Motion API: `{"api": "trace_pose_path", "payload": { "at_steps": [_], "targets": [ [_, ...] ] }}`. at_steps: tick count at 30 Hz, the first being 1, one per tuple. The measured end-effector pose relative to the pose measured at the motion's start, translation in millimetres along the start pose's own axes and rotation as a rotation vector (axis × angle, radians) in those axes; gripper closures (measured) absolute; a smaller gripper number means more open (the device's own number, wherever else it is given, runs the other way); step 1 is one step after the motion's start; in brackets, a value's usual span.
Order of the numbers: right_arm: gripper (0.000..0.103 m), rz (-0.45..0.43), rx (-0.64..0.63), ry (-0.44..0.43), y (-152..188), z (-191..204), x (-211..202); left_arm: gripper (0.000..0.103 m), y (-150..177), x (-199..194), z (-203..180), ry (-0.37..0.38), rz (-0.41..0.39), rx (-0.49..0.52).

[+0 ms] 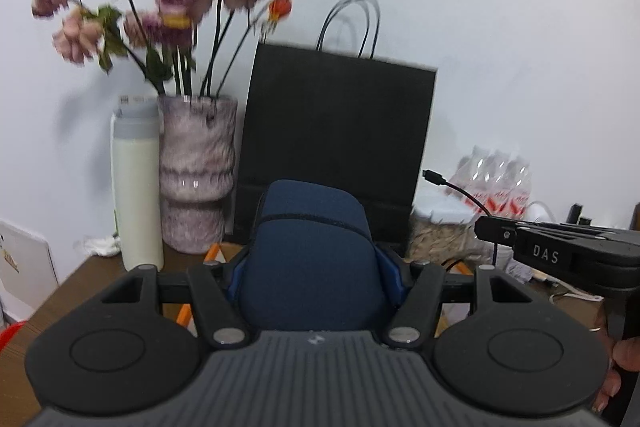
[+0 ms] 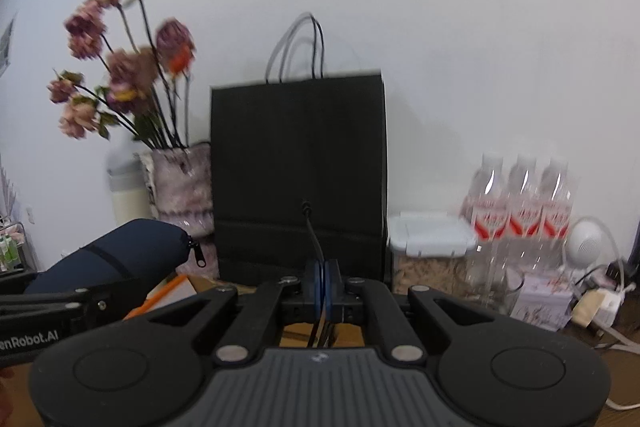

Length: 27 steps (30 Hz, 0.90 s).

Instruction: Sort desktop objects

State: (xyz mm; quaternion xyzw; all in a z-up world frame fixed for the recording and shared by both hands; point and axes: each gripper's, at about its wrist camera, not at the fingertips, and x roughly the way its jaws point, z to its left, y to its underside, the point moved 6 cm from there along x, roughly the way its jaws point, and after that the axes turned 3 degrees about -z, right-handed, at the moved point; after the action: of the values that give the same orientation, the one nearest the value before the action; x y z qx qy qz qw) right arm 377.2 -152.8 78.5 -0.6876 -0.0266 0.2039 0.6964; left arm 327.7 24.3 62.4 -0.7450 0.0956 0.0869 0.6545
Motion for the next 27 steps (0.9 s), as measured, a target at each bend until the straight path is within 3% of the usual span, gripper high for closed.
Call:
{"api": "trace_pose_path", "payload": {
  "at_steps": [10, 27],
  "targets": [
    [0.102, 0.077, 0.044, 0.004, 40.5, -14.2, 47.5, 0.040, 29.2, 48.4, 9.9, -0.022, 0.102, 0.007],
    [0.101, 0.183, 0.029, 0.011, 64.9, -13.6, 59.0, 0.039, 56.3, 69.6, 18.0, -0.054, 0.215, 0.019]
  ]
}}
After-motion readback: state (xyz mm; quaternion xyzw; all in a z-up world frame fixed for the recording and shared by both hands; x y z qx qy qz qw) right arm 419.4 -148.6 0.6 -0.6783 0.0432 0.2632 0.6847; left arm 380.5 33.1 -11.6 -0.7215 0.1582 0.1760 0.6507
